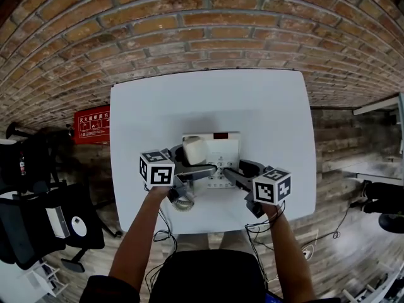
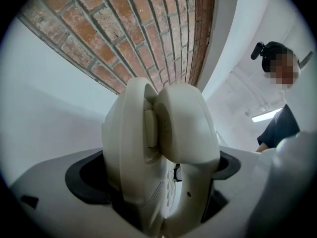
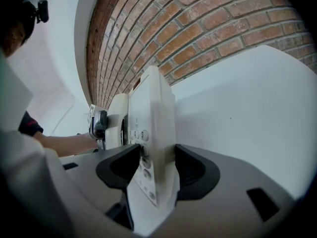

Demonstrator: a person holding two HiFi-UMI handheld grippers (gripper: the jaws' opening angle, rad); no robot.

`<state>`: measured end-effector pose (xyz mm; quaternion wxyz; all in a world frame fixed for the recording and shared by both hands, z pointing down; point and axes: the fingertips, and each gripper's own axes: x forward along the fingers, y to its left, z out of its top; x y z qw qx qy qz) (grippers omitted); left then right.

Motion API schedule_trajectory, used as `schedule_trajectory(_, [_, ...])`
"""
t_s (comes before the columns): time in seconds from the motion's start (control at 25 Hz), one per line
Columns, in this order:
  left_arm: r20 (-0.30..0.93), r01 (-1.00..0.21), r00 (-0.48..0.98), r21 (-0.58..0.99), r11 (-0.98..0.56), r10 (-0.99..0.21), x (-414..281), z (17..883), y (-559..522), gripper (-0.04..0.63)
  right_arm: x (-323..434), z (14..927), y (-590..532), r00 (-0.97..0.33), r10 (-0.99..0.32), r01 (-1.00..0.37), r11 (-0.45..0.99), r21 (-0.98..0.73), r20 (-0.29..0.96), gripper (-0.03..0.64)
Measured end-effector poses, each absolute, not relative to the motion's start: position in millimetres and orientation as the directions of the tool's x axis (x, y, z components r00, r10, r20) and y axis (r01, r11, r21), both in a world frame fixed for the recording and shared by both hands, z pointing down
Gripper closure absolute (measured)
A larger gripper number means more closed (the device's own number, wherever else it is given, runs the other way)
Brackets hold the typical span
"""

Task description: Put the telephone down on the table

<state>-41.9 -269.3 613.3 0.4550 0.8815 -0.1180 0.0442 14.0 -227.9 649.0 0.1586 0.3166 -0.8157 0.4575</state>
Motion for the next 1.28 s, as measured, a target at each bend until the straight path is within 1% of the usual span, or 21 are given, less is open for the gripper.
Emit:
schedule_trajectory(0.28, [0.197, -0.271, 0.961, 0.802, -0.532, -0.193, -42.9, 619.6, -273.4, 0.034, 16.5, 654.8, -232.3, -0.722, -0.382, -0.692, 0.376, -0.616, 0.578, 0.396])
schedule_trajectory(0.8, [0.208, -0.294, 0.950, 0.847, -0.442, -0.233, -51.7, 631.6, -280.0, 0.035, 17.4, 659.9, -237.4, -0.687, -0.428, -0.725, 0.356, -0.589, 0.587, 0.399])
schedule_trajectory(1.04, [0.222, -0.300, 0.949, 0.857, -0.419, -0.226, -50.4, 632.8, -282.4, 0.037, 18.5, 660.6, -237.9, -0.678, -0.445, -0.732, 0.337, -0.592, 0.585, 0.400])
schedule_trajectory(1.28, [0.282, -0.341, 0.938, 0.854, -0.392, -0.201, -55.3, 654.4, -284.2, 0.037, 18.5, 661.6, -239.2, -0.661, -0.461, -0.748, 0.335, -0.573, 0.593, 0.402])
